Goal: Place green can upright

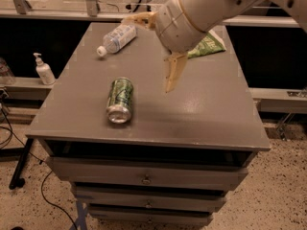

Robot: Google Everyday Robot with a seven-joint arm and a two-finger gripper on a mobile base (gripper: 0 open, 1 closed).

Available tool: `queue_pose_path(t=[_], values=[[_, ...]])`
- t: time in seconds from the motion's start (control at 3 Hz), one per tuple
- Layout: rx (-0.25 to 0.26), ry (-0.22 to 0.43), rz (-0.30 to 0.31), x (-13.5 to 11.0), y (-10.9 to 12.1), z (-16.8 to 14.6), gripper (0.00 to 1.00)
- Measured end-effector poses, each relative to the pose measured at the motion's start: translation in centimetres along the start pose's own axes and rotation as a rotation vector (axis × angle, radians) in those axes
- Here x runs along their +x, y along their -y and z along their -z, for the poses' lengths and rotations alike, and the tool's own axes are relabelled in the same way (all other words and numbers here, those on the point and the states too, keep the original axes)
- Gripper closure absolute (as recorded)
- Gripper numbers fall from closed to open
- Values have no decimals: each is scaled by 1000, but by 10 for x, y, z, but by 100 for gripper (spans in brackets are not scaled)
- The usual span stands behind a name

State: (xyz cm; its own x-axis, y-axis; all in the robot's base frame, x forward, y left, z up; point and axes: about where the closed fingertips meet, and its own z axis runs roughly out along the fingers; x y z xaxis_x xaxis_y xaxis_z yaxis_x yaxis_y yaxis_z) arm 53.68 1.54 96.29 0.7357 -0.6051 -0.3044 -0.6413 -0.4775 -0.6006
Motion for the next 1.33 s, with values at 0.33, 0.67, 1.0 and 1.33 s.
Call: queue_pose_path(t=[0.33, 0.67, 1.0, 1.33], values=[[-123, 5, 172, -4, 3, -17, 0], [-260, 11, 332, 6, -7, -44, 0], [-349, 48, 463, 7, -24, -70, 0], [-426, 73, 584, 2, -38, -93, 0]])
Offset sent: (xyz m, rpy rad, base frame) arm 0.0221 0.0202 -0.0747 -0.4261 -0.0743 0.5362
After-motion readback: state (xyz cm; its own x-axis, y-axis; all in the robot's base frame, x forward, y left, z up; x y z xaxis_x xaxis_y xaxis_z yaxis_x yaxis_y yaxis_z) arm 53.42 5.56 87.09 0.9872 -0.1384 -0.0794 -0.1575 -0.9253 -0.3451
